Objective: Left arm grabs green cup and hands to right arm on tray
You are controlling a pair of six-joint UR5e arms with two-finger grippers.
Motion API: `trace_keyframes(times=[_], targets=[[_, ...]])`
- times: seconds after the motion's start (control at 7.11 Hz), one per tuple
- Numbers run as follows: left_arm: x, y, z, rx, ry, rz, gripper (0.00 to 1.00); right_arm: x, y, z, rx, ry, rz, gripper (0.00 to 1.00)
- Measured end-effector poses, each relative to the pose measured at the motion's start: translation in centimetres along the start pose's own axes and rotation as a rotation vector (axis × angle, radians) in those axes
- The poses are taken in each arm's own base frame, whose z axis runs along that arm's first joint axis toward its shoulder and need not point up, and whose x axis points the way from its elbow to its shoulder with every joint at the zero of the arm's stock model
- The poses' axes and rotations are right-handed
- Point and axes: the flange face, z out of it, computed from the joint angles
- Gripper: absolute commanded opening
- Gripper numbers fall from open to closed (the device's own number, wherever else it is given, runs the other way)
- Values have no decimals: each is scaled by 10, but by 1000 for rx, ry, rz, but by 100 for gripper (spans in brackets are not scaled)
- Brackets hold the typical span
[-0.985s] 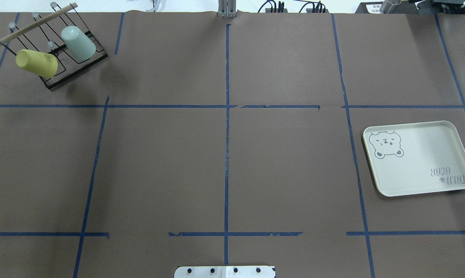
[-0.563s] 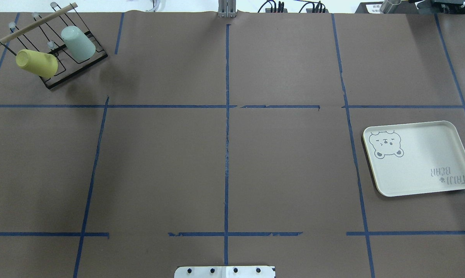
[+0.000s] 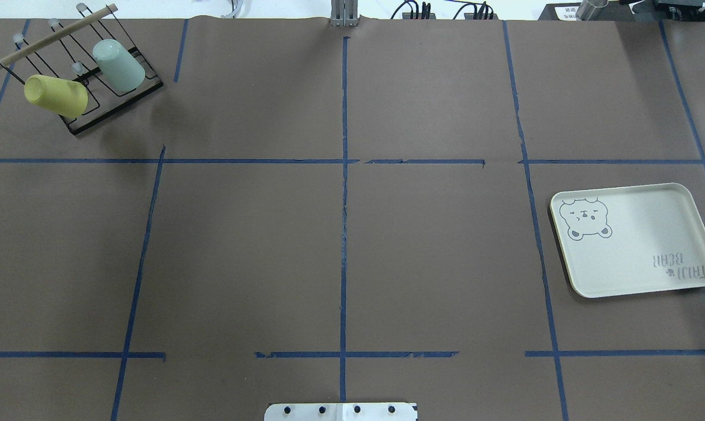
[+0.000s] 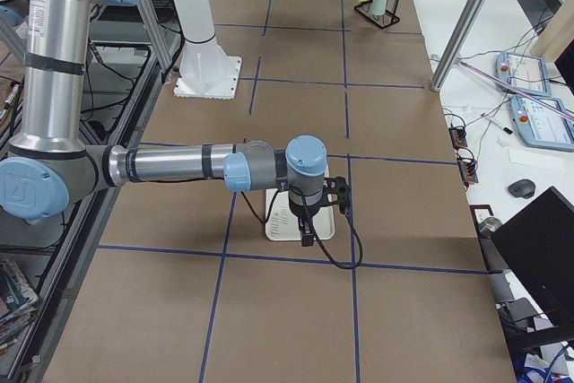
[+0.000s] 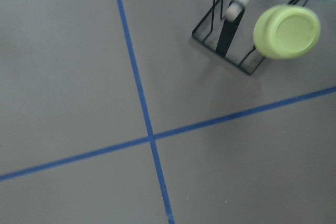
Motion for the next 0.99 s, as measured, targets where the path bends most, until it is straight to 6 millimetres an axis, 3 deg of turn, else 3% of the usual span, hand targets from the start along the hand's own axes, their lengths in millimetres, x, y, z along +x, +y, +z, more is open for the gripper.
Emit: trace_keyframes(times=[0.28,0.56,0.84,0.99], targets=[[69,-70,36,-8,49,75,100,0,0,0,0,0,0,100],[117,-135,68,-30,65,46,100,0,0,0,0,0,0,100],[160,-174,98,-26,-17,-12,100,0,-1,0,0,0,0,100],[169,-189,117,-14,-70,-10,100,0,-1,0,0,0,1,100]])
